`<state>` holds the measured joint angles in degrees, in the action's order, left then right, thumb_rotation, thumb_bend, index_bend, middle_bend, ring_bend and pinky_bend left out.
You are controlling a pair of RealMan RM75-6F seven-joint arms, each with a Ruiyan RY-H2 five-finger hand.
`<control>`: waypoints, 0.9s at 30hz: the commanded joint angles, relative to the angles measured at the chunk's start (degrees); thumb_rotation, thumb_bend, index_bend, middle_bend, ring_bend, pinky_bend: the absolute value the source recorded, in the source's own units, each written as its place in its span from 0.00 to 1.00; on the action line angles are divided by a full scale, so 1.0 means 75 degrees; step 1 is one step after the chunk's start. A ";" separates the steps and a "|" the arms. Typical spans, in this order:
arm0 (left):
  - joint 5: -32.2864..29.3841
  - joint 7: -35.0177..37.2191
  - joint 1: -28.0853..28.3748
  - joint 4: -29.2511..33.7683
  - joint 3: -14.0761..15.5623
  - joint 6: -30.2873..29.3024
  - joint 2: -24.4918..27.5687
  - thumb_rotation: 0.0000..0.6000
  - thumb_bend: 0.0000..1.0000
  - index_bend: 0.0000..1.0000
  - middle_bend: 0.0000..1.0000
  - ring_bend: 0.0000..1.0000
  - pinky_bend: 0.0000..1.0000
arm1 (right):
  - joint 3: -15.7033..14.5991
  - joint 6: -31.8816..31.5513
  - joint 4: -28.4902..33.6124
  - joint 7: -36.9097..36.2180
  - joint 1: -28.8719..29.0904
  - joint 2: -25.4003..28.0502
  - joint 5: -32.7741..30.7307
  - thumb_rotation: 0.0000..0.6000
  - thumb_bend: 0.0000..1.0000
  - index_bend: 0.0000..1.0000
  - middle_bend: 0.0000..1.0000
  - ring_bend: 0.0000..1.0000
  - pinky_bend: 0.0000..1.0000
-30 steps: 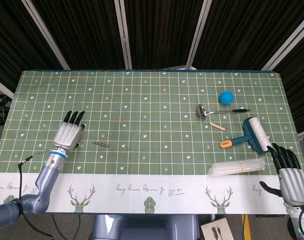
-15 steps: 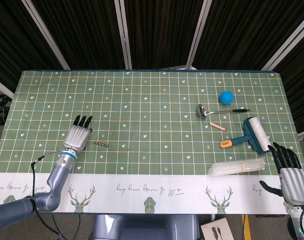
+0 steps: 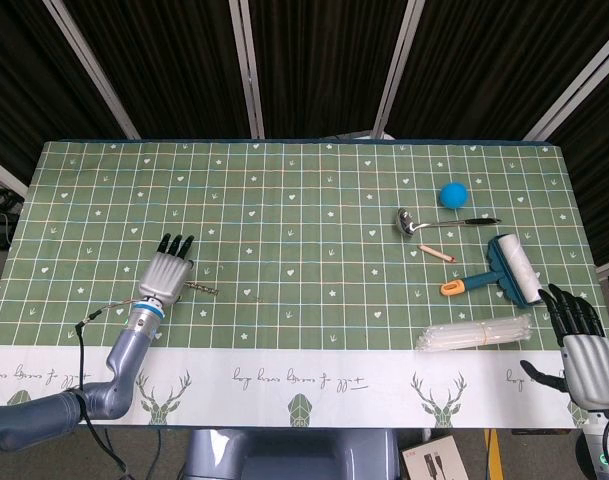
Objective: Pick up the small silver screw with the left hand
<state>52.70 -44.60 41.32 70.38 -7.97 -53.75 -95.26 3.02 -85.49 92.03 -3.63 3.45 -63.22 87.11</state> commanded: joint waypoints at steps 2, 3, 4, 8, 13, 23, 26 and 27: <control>-0.0133 -0.0099 0.0083 -0.0090 0.0034 0.0069 -0.0097 1.00 0.32 0.51 0.00 0.00 0.00 | 0.0009 -0.0021 -0.0007 -0.0014 -0.0004 -0.0008 0.0005 1.00 0.05 0.00 0.00 0.00 0.06; -0.0151 -0.0120 0.0102 -0.0122 0.0048 0.0068 -0.0133 1.00 0.32 0.51 0.00 0.00 0.00 | 0.0012 -0.0030 -0.0010 -0.0024 -0.0006 -0.0013 0.0007 1.00 0.05 0.00 0.00 0.00 0.06; -0.0166 -0.0130 0.0115 -0.0146 0.0055 0.0067 -0.0158 1.00 0.32 0.51 0.00 0.00 0.00 | 0.0013 -0.0030 -0.0011 -0.0033 -0.0007 -0.0016 0.0005 1.00 0.05 0.00 0.00 0.00 0.06; -0.0196 -0.0130 0.0164 -0.0231 0.0083 0.0061 -0.0230 1.00 0.32 0.52 0.00 0.00 0.00 | 0.0020 -0.0029 -0.0005 -0.0085 -0.0016 -0.0010 -0.0022 1.00 0.05 0.00 0.00 0.00 0.06; -0.0222 -0.0073 0.0206 -0.0321 0.0083 0.0065 -0.0304 1.00 0.38 0.53 0.00 0.00 0.00 | 0.0019 -0.0047 -0.0002 -0.0122 -0.0026 -0.0003 -0.0008 1.00 0.05 0.00 0.00 0.00 0.06; 0.0142 -0.0032 0.0265 -0.0119 0.0141 -0.0206 -0.0099 1.00 0.48 0.58 0.00 0.00 0.00 | 0.0047 -0.0084 -0.0024 -0.0171 -0.0046 -0.0023 -0.0040 1.00 0.05 0.00 0.00 0.00 0.06; 0.0419 -0.0136 0.0345 0.0051 0.0172 -0.0336 0.0098 1.00 0.49 0.58 0.00 0.00 0.00 | 0.0052 -0.0076 -0.0026 -0.0147 -0.0043 -0.0026 -0.0051 1.00 0.05 0.00 0.00 0.00 0.06; 0.0497 -0.0191 0.0380 0.0120 0.0173 -0.0373 0.0172 1.00 0.49 0.58 0.00 0.00 0.00 | 0.0057 -0.0075 -0.0034 -0.0130 -0.0041 -0.0031 -0.0056 1.00 0.05 0.00 0.00 0.00 0.06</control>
<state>55.58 -45.46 43.75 70.55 -6.78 -56.01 -94.77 3.44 -86.05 91.80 -4.63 3.13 -63.44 86.70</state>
